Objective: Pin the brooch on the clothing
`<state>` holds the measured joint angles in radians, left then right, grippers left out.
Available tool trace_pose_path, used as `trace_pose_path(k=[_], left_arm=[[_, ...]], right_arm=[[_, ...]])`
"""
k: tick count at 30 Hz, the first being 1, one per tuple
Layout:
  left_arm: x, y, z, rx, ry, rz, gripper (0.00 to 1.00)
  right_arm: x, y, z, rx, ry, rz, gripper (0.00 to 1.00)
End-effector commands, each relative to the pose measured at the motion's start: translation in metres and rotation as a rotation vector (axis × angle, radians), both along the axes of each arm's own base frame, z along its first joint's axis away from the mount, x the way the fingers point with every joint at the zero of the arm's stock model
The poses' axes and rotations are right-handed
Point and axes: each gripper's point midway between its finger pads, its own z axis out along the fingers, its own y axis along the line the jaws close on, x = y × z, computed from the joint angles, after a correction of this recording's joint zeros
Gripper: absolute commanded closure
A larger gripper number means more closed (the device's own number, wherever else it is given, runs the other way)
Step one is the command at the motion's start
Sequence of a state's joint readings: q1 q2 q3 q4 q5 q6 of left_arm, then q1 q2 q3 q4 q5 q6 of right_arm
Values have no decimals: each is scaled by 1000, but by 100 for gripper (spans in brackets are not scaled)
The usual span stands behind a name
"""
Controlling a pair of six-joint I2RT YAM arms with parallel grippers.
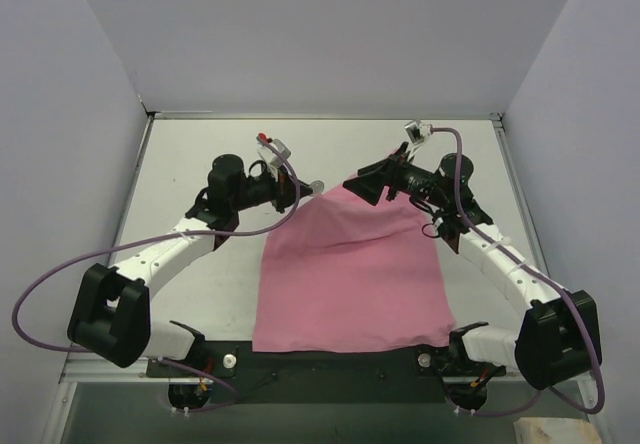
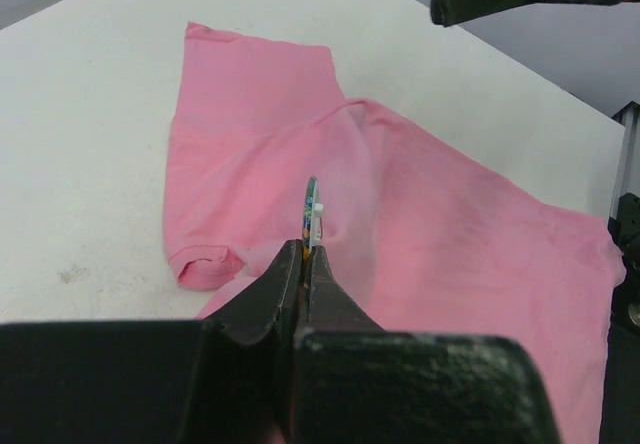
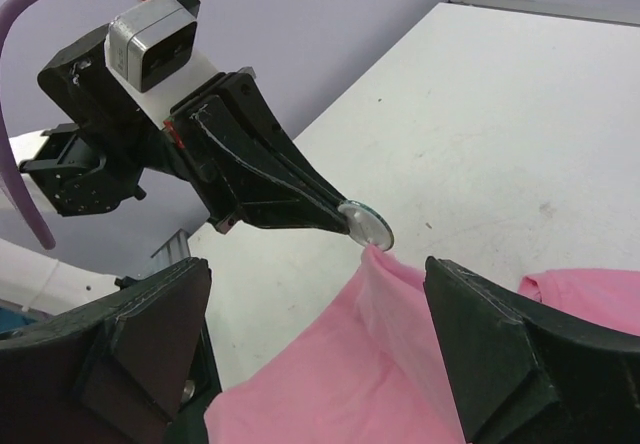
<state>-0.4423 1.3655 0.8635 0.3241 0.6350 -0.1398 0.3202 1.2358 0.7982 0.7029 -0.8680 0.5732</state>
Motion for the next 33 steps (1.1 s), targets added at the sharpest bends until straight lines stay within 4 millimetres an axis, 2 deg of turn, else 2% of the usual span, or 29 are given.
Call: trace_pose_path(k=[1,2,4,5,7,8,9,10,11,12,13,15,17,21,22,25,26,30,33], left_arm=[[24,4,7,-16,13,100,100],[30,4,12,-17,9,115,100],[48,10,-3,13,69,205,100],[58,11,7,8,63,238,100],[76,18,-10,42,134,321,100],[82,19,-12,47,151,339,100],[90,18,-5,43,161,351,100],[98,18,-15,58,191,375,100],[103,18,-17,60,206,388,100],[110,17,-11,49,223,402,100],[116,15,-22,59,252,406,100],[125,16,-25,46,286,424,100],[137,16,-32,40,308,445,100],[162,32,-52,33,402,555,100],[175,37,-55,24,414,582,100],[183,43,-77,27,502,600,100],[191,46,-74,14,496,608,100],[208,52,-85,-2,521,630,100],[219,60,-80,-19,515,655,100]], right_arm=[[0,-7,1,-33,-51,-45,7],[0,-8,-2,-39,-41,-54,7],[2,-12,-16,-65,5,-79,6],[3,-14,-23,-78,20,-95,6],[2,-18,-39,-105,71,-123,6],[6,-22,-44,-115,90,-161,5],[4,-25,-54,-133,126,-171,6],[4,-29,-59,-151,142,-191,6],[4,-32,-66,-174,162,-213,6],[6,-40,-80,-214,213,-261,6],[5,-45,-87,-237,230,-284,5],[5,-61,-107,-306,294,-368,5],[1,-70,-118,-345,325,-411,6],[-10,-93,-144,-461,425,-482,5],[-9,-99,-146,-478,426,-512,5],[-17,-113,-154,-527,469,-551,5],[-18,-116,-156,-537,476,-565,5],[-22,-126,-160,-558,508,-601,5],[-24,-131,-160,-565,520,-627,5]])
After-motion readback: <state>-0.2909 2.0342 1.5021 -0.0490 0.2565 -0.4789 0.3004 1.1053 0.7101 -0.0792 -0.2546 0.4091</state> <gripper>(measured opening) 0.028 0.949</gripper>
